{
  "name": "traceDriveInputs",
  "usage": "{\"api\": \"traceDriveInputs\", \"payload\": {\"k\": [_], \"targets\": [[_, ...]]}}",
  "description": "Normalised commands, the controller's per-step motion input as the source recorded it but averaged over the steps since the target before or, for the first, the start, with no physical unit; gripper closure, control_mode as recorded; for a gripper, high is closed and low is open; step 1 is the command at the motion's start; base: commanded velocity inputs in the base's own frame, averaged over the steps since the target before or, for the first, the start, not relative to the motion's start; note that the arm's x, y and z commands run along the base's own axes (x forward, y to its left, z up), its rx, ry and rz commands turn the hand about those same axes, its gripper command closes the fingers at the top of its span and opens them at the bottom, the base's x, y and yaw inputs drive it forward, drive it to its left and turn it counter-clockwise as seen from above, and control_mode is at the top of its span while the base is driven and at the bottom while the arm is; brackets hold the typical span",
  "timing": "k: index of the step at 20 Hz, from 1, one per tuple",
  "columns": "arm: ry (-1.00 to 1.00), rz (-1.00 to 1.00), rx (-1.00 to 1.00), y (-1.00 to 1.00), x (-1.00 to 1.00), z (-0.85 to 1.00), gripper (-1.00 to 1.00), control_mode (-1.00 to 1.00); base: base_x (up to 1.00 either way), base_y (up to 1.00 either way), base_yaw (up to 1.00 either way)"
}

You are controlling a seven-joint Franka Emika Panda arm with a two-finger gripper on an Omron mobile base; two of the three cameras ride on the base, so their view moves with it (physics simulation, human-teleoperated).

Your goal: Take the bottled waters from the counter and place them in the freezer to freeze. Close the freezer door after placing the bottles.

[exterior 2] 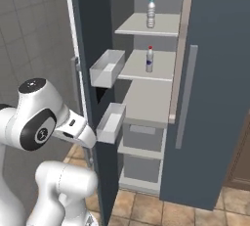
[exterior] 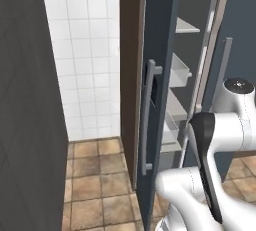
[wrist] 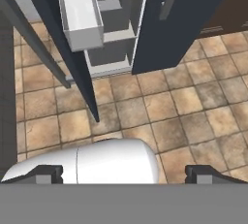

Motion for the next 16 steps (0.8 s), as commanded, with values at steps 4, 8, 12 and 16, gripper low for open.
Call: {"api": "traceDriveInputs", "payload": {"k": [4,8,12,16], "targets": [[0.0,0.0,0.0,0.0,0.0,0.0,-1.0,1.0,0.01,0.36,0.0],[0.0,0.0,0.0,0.0,0.0,0.0,-1.0,1.0,0.24,0.26,0.0],[0.0,0.0,0.0,0.0,0.0,0.0,-1.0,1.0,0.2,0.13,0.0],[0.0,0.0,0.0,0.0,0.0,0.0,-1.0,1.0,0.24,0.06,0.0]]}}
